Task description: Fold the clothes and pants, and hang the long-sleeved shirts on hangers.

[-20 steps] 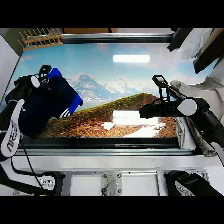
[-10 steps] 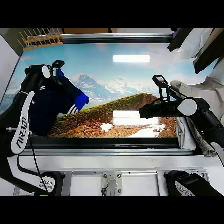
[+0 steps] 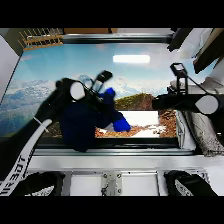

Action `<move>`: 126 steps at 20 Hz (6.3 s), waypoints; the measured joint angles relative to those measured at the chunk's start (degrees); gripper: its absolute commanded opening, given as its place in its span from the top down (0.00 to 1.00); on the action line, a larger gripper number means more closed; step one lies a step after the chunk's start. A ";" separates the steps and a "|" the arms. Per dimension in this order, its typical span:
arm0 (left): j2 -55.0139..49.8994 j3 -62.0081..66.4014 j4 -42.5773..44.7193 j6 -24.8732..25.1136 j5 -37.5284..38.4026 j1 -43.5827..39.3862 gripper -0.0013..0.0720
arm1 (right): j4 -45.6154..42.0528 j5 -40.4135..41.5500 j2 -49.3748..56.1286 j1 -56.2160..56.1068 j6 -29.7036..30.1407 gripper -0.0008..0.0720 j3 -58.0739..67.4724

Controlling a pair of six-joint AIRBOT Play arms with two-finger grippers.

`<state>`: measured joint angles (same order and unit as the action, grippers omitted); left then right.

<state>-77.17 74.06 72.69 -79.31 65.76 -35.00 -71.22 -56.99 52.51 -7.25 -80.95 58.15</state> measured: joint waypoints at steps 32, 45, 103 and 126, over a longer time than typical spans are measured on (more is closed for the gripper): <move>-13.44 -12.26 -17.68 -2.62 -11.26 41.05 0.98 | 7.96 0.26 13.00 6.12 -0.02 0.08 0.55; -13.49 -6.71 -18.27 -2.05 -8.81 41.22 0.98 | 43.04 12.92 42.51 1.44 16.59 0.36 2.51; 8.55 -17.20 -7.32 -8.04 2.29 27.26 0.25 | -0.22 -0.90 14.95 4.35 -10.56 0.11 13.09; 0.59 -16.87 -7.63 -9.18 -11.80 31.04 0.28 | 0.44 -3.06 14.16 3.15 -10.34 0.12 10.75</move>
<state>-76.58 57.19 65.06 -88.49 53.95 -3.97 -70.78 -60.05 66.67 -4.10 -91.29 68.90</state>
